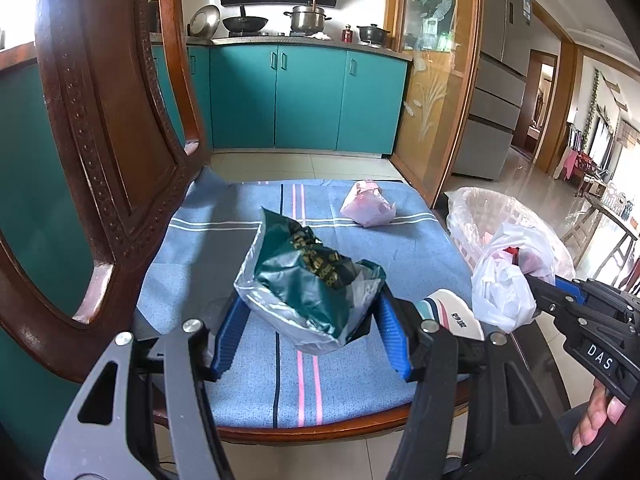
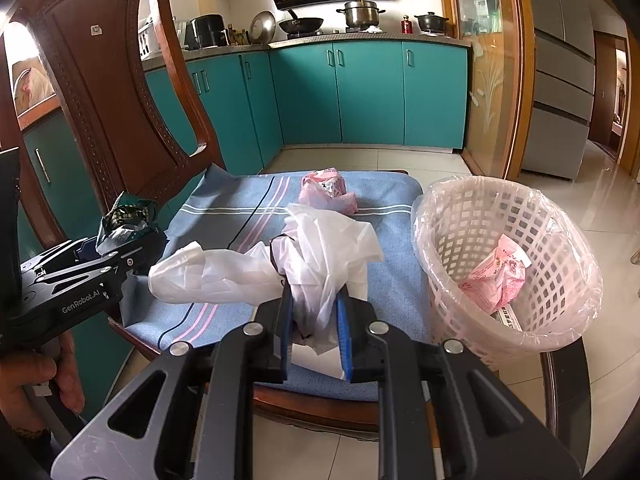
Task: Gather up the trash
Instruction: 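Lift the dark green snack bag with the left gripper while the right gripper lifts the white plastic bag, then carry the white plastic bag with the right gripper and drop it into the wastebasket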
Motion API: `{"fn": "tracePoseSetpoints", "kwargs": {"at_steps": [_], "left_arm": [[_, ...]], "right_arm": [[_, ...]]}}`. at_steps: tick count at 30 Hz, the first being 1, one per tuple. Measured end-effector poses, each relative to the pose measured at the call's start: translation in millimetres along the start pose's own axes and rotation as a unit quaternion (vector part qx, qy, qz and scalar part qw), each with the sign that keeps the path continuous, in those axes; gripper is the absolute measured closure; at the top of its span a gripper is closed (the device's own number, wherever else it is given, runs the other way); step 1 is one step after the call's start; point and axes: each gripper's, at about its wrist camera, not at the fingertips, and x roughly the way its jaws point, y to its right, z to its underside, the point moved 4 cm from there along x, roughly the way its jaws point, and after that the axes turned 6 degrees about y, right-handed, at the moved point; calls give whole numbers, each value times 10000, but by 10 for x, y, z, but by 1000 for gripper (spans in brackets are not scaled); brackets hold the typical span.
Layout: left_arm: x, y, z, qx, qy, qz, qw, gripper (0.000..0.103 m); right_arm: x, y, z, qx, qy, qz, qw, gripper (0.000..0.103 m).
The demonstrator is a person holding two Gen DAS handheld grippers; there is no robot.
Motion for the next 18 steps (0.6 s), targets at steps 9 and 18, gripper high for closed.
{"fn": "tracePoseSetpoints", "kwargs": {"at_steps": [9, 18], "left_arm": [[4, 10, 11, -3, 1, 0, 10000, 43], [27, 42, 34, 43, -48, 33, 10000, 43]], "right_arm": [[-16, 164, -65, 91, 171, 169, 9997, 84], [89, 1386, -349, 1288, 619, 1190, 9826, 69]]}}
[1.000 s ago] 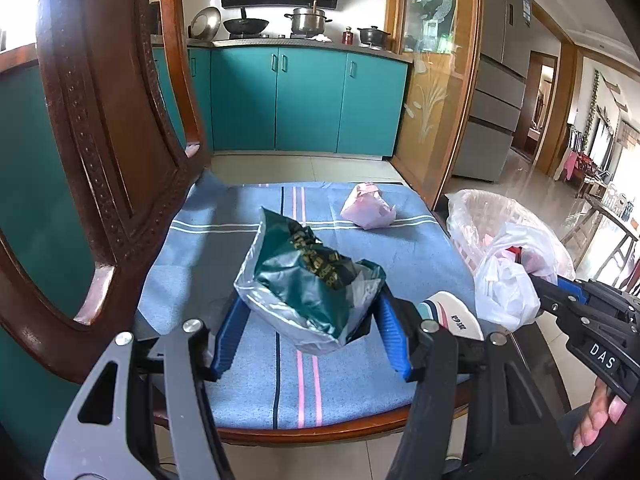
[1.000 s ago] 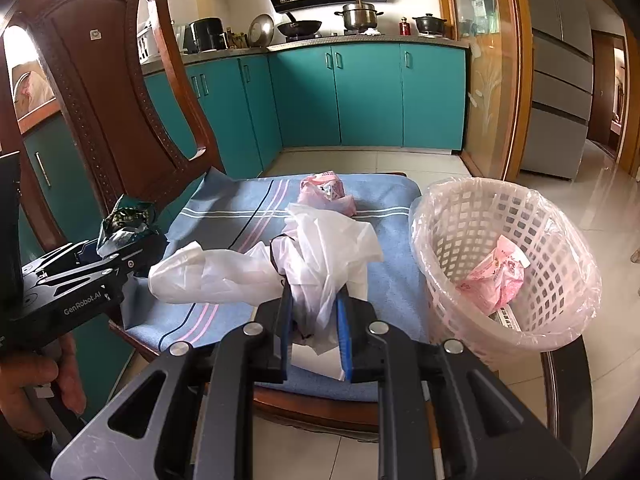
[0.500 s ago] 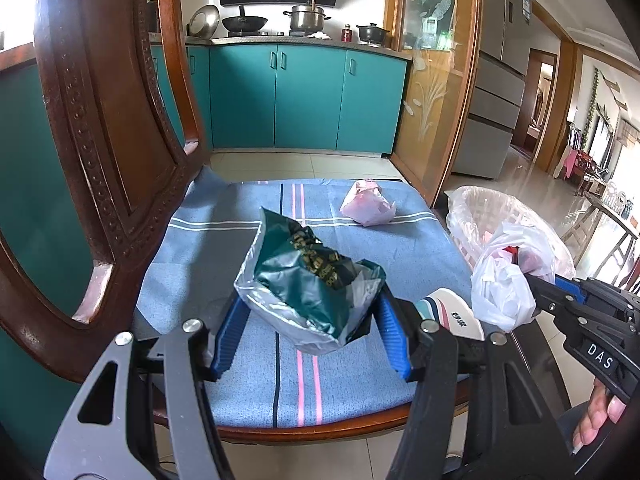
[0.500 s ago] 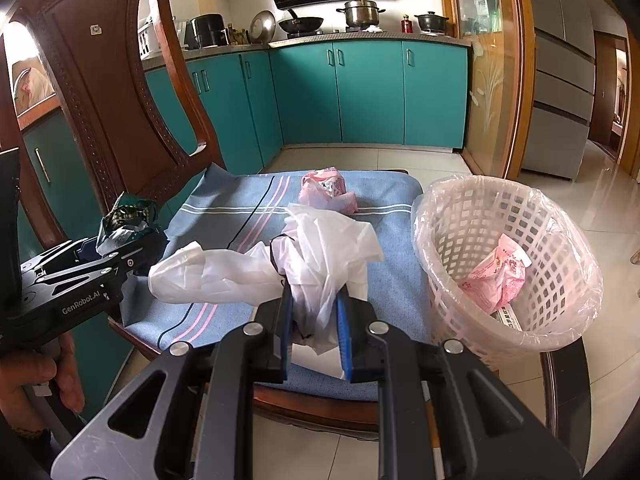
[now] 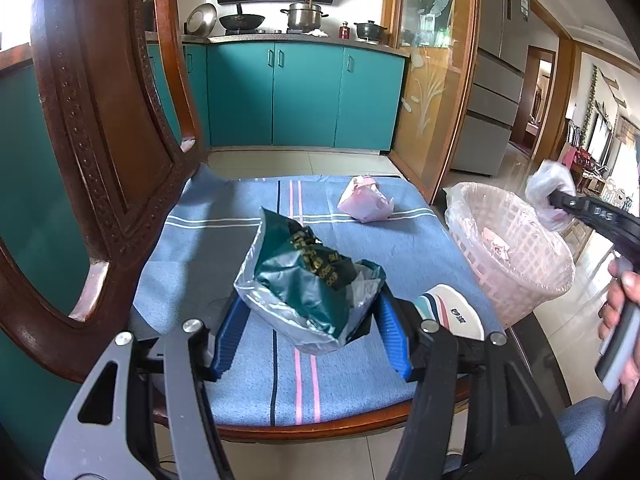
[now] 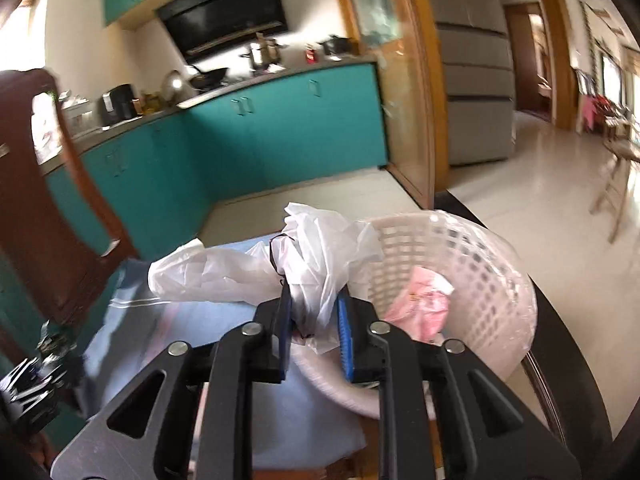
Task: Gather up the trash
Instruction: 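Carry the white plastic bag with the right gripper and drop it into the wastebasket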
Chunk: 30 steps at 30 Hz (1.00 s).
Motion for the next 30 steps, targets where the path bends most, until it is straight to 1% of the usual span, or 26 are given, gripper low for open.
{"fn": "tracePoseSetpoints", "kwargs": {"at_steps": [1, 3, 4, 6, 8, 10, 13, 15, 17, 19, 20, 21, 22, 23, 25, 26, 27, 28, 30], "left_arm": [[5, 10, -4, 3, -7, 14, 10000, 43], [12, 32, 1, 43, -11, 38, 10000, 43], [21, 49, 3, 82, -12, 51, 10000, 43], [26, 98, 6, 134, -8, 92, 9999, 43], [41, 191, 16, 214, -15, 183, 9996, 43], [65, 311, 3, 259, -45, 357, 9990, 43], [137, 665, -65, 423, -143, 732, 9963, 43], [218, 1003, -145, 608, -223, 1014, 9927, 42], [351, 1430, -280, 775, -274, 1385, 9869, 42], [504, 1810, -455, 839, -289, 1567, 9837, 42], [595, 1984, -560, 760, -329, 1715, 9817, 39], [667, 2078, -622, 675, -358, 1797, 9808, 27], [782, 2173, -685, 582, -419, 1797, 9811, 19], [875, 2209, -714, 514, -467, 1673, 9835, 13], [943, 2169, -692, 455, -591, 1466, 9864, 13], [908, 2101, -668, 435, -617, 1450, 9865, 12], [853, 2043, -648, 426, -564, 1506, 9861, 10], [757, 1919, -627, 447, -428, 1479, 9871, 9], [559, 1582, -596, 491, -158, 1186, 9916, 6]], "right_arm": [[25, 103, 24, 227, -49, 25, 9997, 53], [-78, 186, 9, 466, 117, -17, 9988, 43], [-164, 213, -15, 514, 290, -11, 9983, 37], [-371, 302, -40, 698, 688, 21, 9952, 29], [-494, 393, -21, 945, 847, 5, 9919, 28], [-583, 491, -4, 1176, 989, 57, 9881, 28], [-719, 593, -12, 1384, 1293, 120, 9818, 28], [-771, 644, -34, 1493, 1455, 189, 9778, 27], [-819, 732, -42, 1682, 1568, 247, 9729, 27], [-836, 812, -45, 1802, 1597, 294, 9701, 27], [-823, 841, -48, 1830, 1593, 303, 9697, 27], [-829, 854, -50, 1842, 1590, 311, 9694, 26], [-826, 853, -52, 1842, 1598, 321, 9693, 27], [-821, 839, -60, 1834, 1594, 327, 9695, 27], [-760, 831, -58, 1790, 1481, 294, 9722, 26], [-736, 818, -67, 1781, 1428, 273, 9732, 26], [-714, 804, -65, 1757, 1361, 229, 9747, 26], [-705, 768, -66, 1727, 1336, 205, 9757, 26], [-670, 656, -69, 1513, 1262, 162, 9803, 26]]}}
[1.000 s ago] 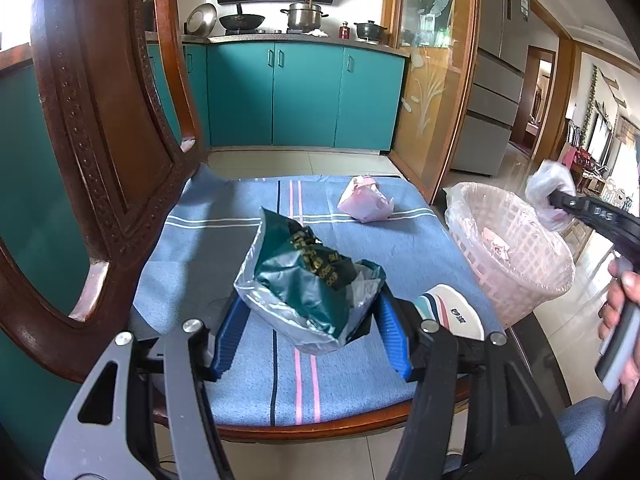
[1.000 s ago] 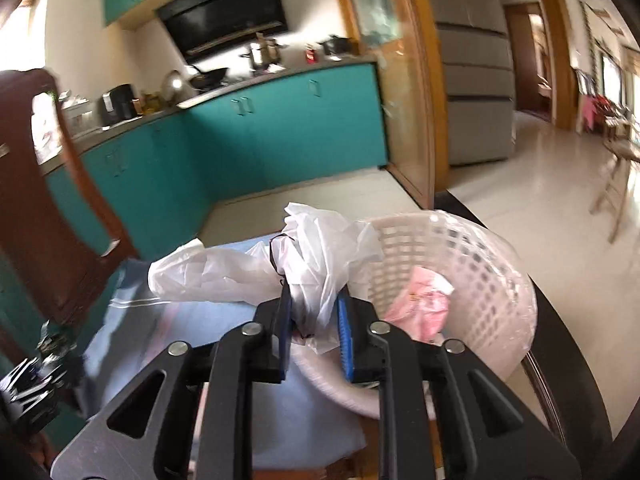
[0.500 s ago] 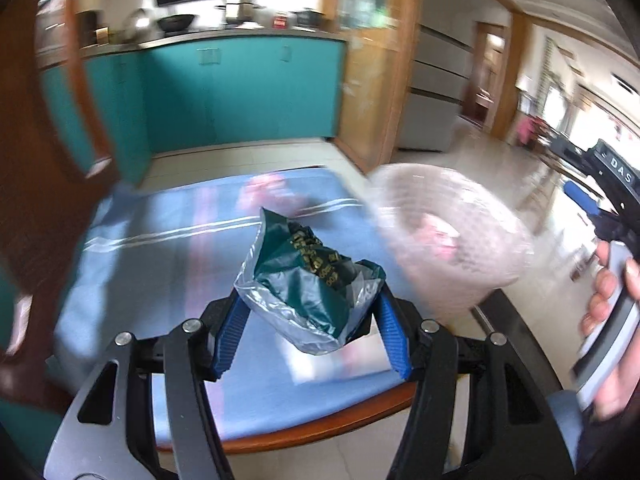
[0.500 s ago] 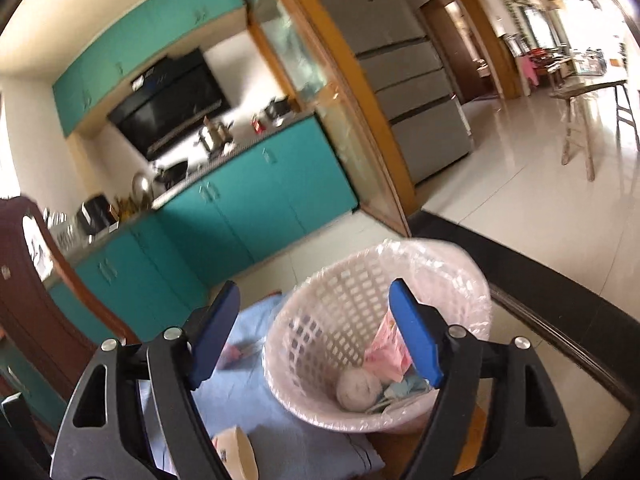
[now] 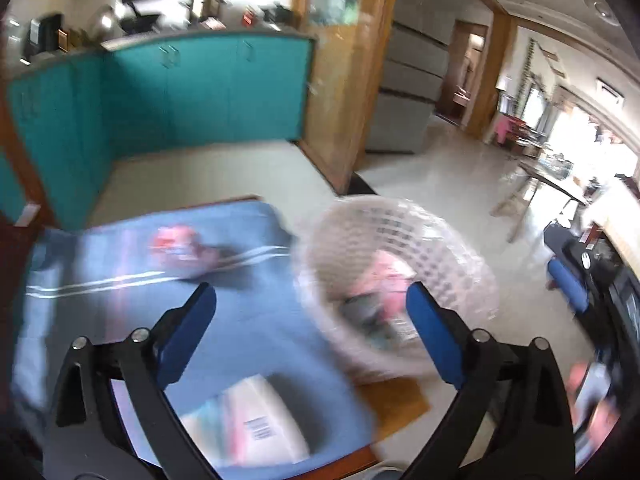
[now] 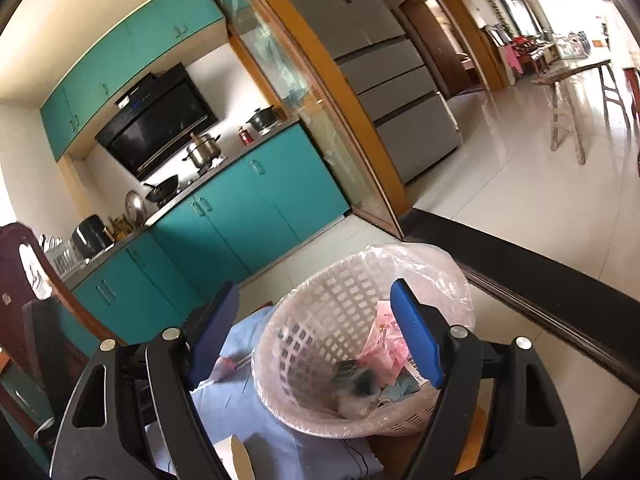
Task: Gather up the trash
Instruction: 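Carry the white plastic bag with the right gripper and drop it into the wastebasket, then carry the dark green snack bag with the left gripper and release it into the wastebasket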
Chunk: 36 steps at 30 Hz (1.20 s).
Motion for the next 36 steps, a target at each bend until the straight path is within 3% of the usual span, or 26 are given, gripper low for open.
{"fn": "tracePoseSetpoints", "kwargs": {"at_steps": [4, 8, 15, 19, 28, 33, 36], "left_arm": [[-439, -553, 196, -236, 229, -433, 9985, 4], [-814, -1082, 472, -778, 420, -897, 9920, 4], [-954, -1333, 812, -839, 237, -1197, 9890, 4], [-990, -1272, 824, -679, 239, -1181, 9904, 4], [-913, -1212, 855, -633, 63, -1076, 9922, 4], [-620, -1208, 587, -774, -119, -688, 9945, 4], [-229, -1154, 308, -455, -339, -592, 9966, 4]], "right_arm": [[144, -318, 252, -639, -611, -176, 9959, 26], [186, -698, 539, -1278, -1056, -418, 9853, 26], [146, -1188, 1069, -2179, -1738, -769, 9573, 23], [106, -1375, 1183, -2371, -1756, -896, 9513, 23], [132, -1333, 1163, -2273, -1748, -847, 9543, 23], [162, -1257, 1105, -2097, -1734, -802, 9589, 23], [188, -1232, 1101, -2031, -1774, -821, 9595, 23]]}}
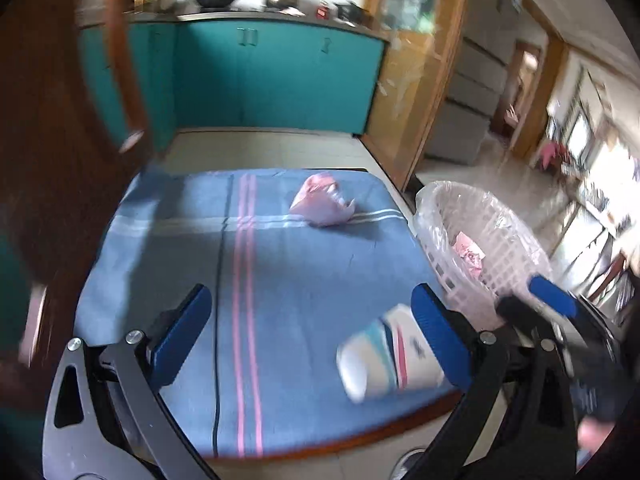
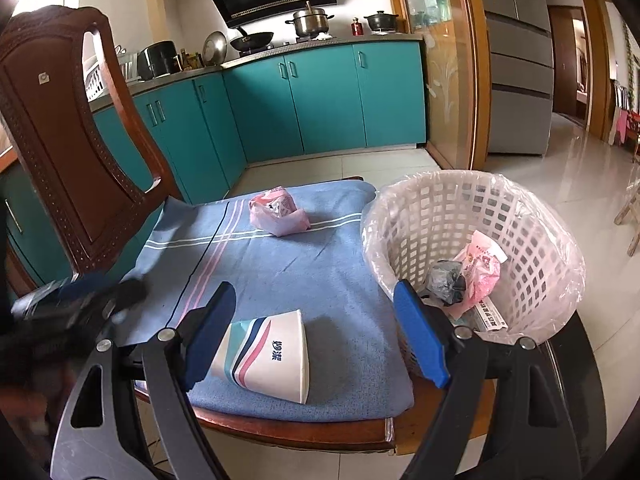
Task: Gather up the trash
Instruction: 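Carry the dark green snack bag with the left gripper and release it into the wastebasket, then grasp the pink tissue pack with the left gripper while the right gripper grasps the striped paper cup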
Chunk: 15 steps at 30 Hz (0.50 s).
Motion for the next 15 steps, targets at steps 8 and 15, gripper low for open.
{"fn": "tracePoseSetpoints", "kwargs": {"at_steps": [8, 15], "left_arm": [[1270, 170, -573, 249, -645, 23, 9976, 4], [2064, 175, -516, 388, -1352, -106, 9900, 57]], "right_arm": [[88, 33, 32, 87, -153, -69, 9998, 24], [133, 35, 41, 106, -246, -104, 9996, 24]]}}
